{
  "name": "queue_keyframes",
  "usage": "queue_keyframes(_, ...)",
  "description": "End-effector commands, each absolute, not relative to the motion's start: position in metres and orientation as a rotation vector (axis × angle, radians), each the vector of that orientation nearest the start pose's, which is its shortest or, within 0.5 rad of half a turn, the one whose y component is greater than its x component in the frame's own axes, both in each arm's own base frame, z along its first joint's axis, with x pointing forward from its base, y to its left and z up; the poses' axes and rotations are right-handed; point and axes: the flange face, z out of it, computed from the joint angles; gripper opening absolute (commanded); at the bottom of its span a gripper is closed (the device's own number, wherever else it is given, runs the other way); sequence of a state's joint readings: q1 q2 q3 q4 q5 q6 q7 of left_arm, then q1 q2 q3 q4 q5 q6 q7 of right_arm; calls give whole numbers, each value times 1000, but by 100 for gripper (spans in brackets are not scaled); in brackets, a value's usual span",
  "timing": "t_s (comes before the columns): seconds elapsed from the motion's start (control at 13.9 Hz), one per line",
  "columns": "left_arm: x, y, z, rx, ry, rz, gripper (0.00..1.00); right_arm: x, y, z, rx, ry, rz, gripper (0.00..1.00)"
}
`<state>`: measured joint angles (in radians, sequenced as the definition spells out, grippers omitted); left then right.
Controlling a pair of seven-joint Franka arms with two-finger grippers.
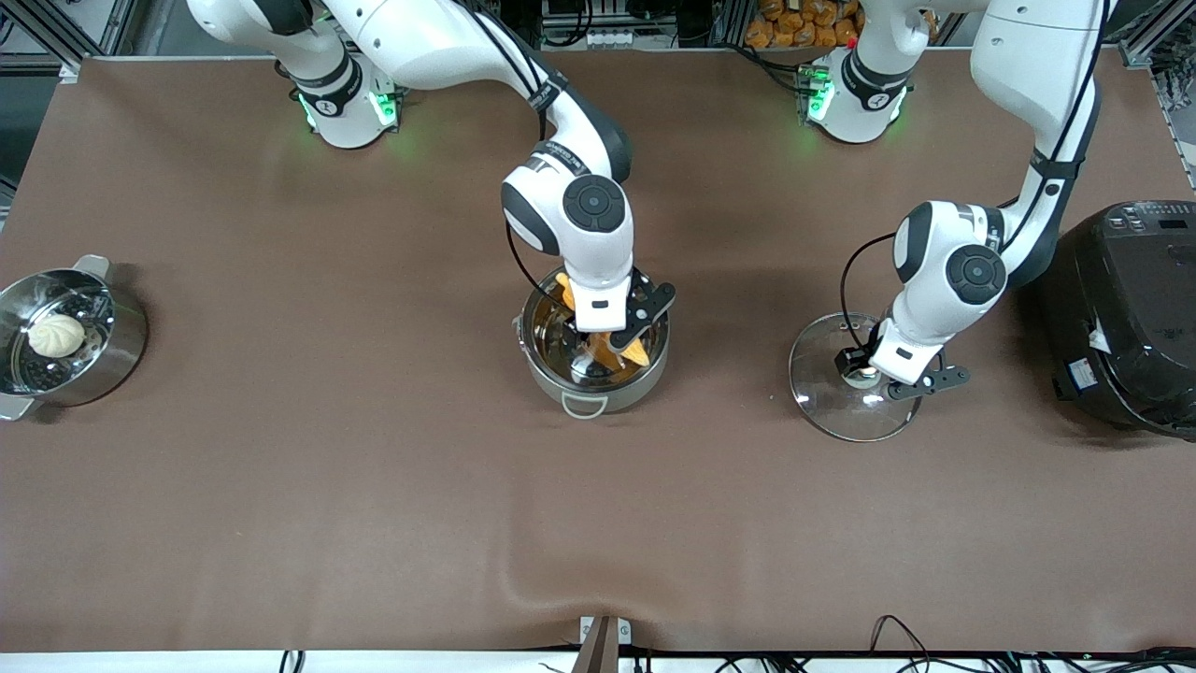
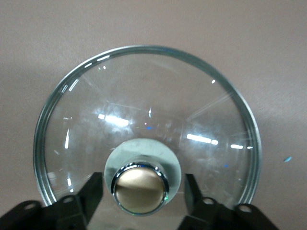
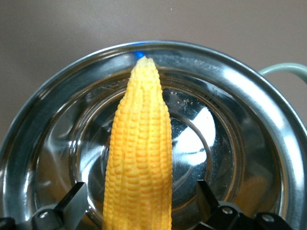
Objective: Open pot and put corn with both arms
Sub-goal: 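Lower the lid to the table with the left gripper while the right gripper lowers corn, then open both grippers, releasing the lid and the corn into the pot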
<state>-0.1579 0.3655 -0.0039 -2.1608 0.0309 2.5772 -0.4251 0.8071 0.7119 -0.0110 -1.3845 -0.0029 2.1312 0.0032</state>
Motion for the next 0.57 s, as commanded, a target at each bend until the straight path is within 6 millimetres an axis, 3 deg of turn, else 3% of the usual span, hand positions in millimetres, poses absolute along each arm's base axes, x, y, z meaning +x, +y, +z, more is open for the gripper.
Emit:
queue_keyframes(0.0,571,-104,281,-3129,-515,-209,100,515,519,304,-2902,-1212,-57,100)
queue_keyframes(0.29,620,-94,383,-3090,-532,-220,100,510,515,331,-2921,-1171,-1,100)
queue_keyframes(0.5,619,-88,476,-3027,-459,-256,100,516,509,355,-2893,-1090,-19,100)
